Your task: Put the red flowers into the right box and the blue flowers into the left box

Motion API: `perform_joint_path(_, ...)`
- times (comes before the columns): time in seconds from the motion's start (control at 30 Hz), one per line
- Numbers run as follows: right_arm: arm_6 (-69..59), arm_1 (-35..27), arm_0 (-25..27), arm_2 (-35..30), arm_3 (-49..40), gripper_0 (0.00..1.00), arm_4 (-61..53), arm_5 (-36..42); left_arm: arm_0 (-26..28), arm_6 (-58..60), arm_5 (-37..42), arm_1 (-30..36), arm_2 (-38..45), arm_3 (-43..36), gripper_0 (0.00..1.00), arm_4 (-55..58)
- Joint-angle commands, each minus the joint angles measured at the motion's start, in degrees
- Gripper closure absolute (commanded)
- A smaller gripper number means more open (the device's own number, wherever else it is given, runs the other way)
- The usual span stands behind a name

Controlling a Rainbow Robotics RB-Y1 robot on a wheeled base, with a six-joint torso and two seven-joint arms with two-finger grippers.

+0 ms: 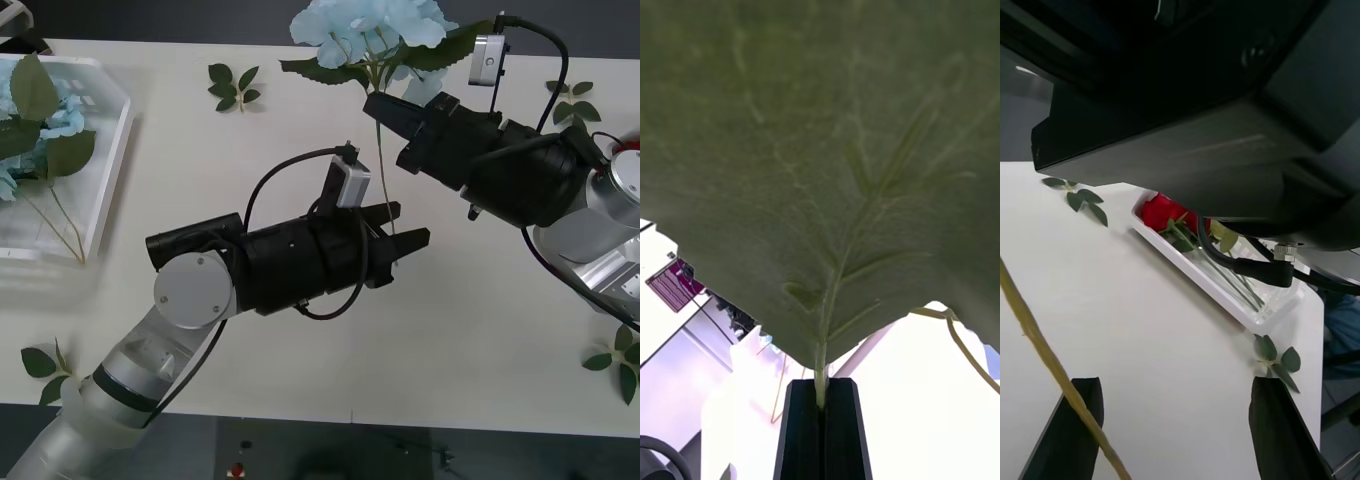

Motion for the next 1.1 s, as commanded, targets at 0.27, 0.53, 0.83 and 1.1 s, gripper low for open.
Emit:
perform_joint_path(0.27,0.4,-0.1,-1.1,0.0,-1.8,1.0,-0.7,0.7,-6.7,0.0,-6.2,-1.7,-2.2,2.1,0.75,-0.3)
perform_joint_path(0.53,0.4,-0.1,-1.1,0.0,-1.8,1.0,-0.7,0.7,-6.9,0.0,-7.3,-1.6,-2.2,2.9,1.0,0.3)
perform_joint_path(0.83,0.4,-0.1,-1.1,0.2,-1.7,1.0,-1.3,0.8,-6.6,-0.1,-7.6,-0.1,-2.2,2.9,1.0,2.8)
perform_joint_path(1.1,0.4,-0.4,-1.1,0.3,-1.7,0.0,-2.3,0.3,-5.6,-0.9,-8.3,2.3,-1.4,1.7,1.0,6.9)
